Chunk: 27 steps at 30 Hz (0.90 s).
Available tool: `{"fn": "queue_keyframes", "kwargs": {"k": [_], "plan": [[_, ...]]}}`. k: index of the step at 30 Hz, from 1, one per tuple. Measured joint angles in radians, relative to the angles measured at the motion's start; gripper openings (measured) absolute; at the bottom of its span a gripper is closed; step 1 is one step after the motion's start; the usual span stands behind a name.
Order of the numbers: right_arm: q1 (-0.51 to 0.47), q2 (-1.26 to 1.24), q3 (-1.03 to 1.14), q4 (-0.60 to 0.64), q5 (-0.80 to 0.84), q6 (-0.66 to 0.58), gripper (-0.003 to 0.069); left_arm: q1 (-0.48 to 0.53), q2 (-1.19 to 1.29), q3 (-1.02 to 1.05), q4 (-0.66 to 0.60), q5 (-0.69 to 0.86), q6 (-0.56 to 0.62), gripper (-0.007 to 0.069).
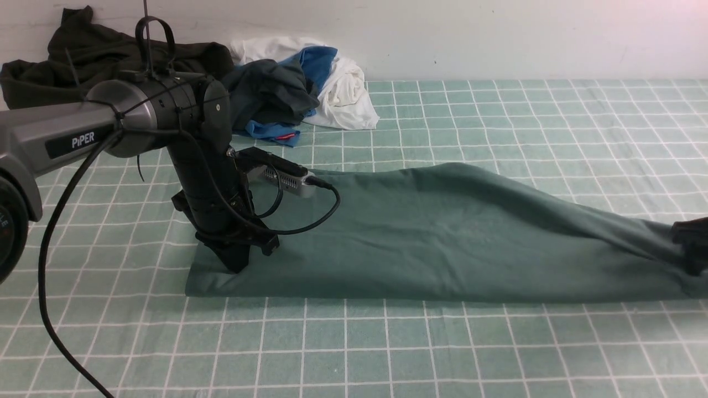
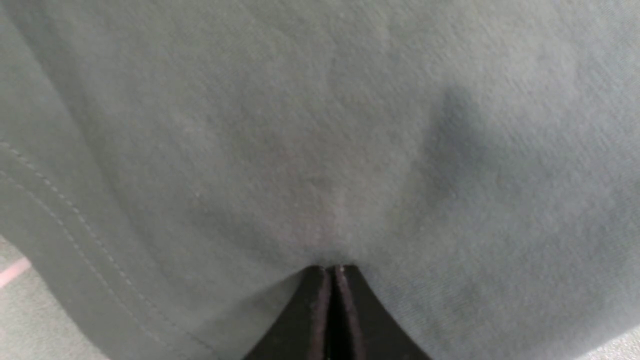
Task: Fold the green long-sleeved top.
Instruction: Use the right arm to clamp the right edge of the fabric, then use the right arm to drag the right edge of the fabric to the left and folds it over the left edge
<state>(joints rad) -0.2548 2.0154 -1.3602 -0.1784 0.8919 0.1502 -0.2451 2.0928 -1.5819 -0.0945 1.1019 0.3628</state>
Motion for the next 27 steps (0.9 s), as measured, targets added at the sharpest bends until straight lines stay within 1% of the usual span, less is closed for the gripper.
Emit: {"fn": "queue_keyframes", "kwargs": {"k": [3,6,10,15,18,19,21,23,24,25,27], "plan": [[-0.002,0.022,-0.045,0.012,0.015,-0.004,0.0484,0.000,0.000,0.000,0.000,0.000,0.001,-0.0003],[-0.005,0.051,-0.092,0.055,0.045,-0.046,0.0484,0.000,0.000,0.000,0.000,0.000,0.001,-0.0003],[-0.008,0.071,-0.106,0.116,0.056,-0.122,0.0482,0.000,0.000,0.000,0.000,0.000,0.006,-0.0003],[-0.014,0.075,-0.112,0.139,0.061,-0.150,0.0465,0.000,0.000,0.000,0.000,0.002,0.020,-0.0003],[-0.014,0.075,-0.112,0.149,0.063,-0.168,0.0375,0.000,0.000,0.000,0.000,0.002,0.025,-0.0003],[-0.014,0.073,-0.112,0.151,0.065,-0.175,0.0308,0.000,0.000,0.000,0.000,0.001,0.028,-0.0003],[-0.014,0.061,-0.111,0.150,0.075,-0.187,0.0204,0.000,-0.006,0.000,0.000,-0.002,0.028,-0.0003],[-0.014,0.028,-0.107,0.140,0.083,-0.193,0.0086,0.000,-0.027,0.002,0.000,-0.009,0.029,-0.0003],[-0.014,0.013,-0.105,0.132,0.083,-0.193,0.0055,0.000,-0.043,0.002,0.000,-0.011,0.029,-0.0003],[-0.013,-0.016,-0.104,0.122,0.083,-0.194,0.0041,0.000,-0.067,0.002,0.001,-0.018,0.029,-0.0003],[-0.010,-0.081,-0.106,0.090,0.083,-0.194,0.0034,0.000,-0.130,0.002,0.003,-0.034,0.029,-0.0003]]}}
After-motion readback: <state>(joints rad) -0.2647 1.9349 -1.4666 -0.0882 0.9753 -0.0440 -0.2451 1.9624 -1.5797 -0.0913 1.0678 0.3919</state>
